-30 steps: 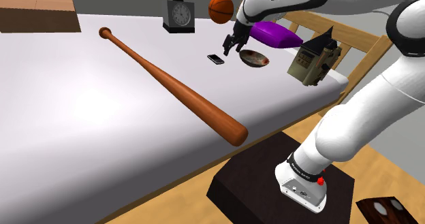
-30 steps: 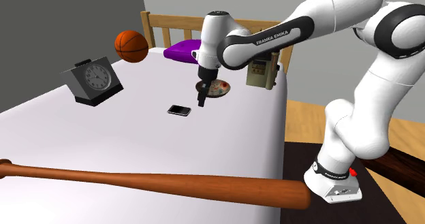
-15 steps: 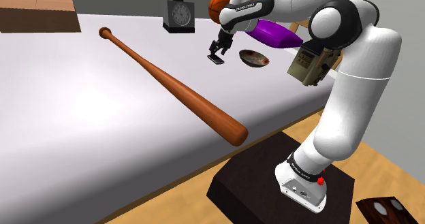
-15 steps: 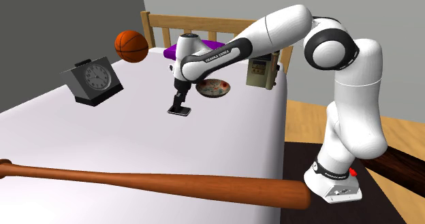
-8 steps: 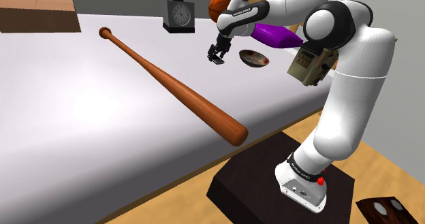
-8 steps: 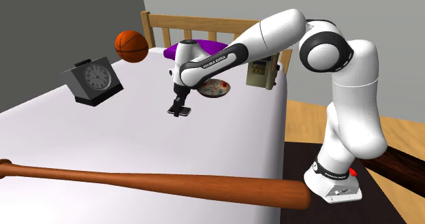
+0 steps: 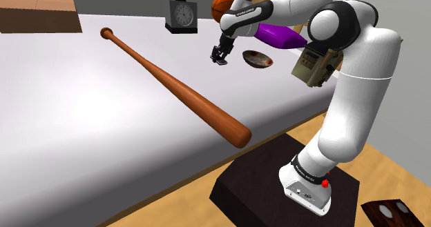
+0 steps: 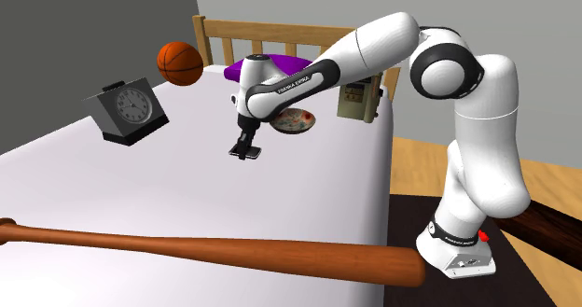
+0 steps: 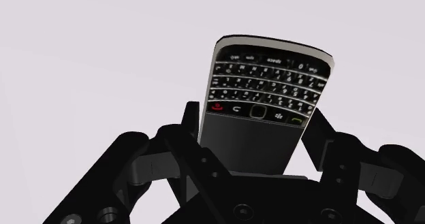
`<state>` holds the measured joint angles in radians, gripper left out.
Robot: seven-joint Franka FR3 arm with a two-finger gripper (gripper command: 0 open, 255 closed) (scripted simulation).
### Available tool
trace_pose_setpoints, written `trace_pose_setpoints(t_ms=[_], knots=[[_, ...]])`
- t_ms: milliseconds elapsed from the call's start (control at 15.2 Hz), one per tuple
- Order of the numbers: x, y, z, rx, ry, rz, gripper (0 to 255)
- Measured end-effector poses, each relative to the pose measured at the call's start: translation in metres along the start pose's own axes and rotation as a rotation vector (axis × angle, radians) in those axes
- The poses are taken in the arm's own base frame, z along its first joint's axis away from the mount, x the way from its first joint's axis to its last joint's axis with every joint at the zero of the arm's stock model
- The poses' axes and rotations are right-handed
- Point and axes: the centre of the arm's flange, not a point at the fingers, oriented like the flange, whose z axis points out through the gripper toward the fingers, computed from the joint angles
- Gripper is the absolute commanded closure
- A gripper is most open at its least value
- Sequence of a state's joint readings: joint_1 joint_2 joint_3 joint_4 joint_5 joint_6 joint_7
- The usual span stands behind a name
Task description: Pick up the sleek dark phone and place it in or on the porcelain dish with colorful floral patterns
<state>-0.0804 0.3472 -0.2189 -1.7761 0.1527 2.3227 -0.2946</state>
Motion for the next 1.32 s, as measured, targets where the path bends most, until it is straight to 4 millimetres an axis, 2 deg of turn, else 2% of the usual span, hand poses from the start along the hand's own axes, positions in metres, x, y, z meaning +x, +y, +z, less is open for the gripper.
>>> trace_pose_setpoints(t_ms=[528,1320], knots=[[0.001,0.000,-0.005,0.000,-0.001,0.000,255],[0.014,0.001,-0.066,0.000,-0.001,0.000,255]])
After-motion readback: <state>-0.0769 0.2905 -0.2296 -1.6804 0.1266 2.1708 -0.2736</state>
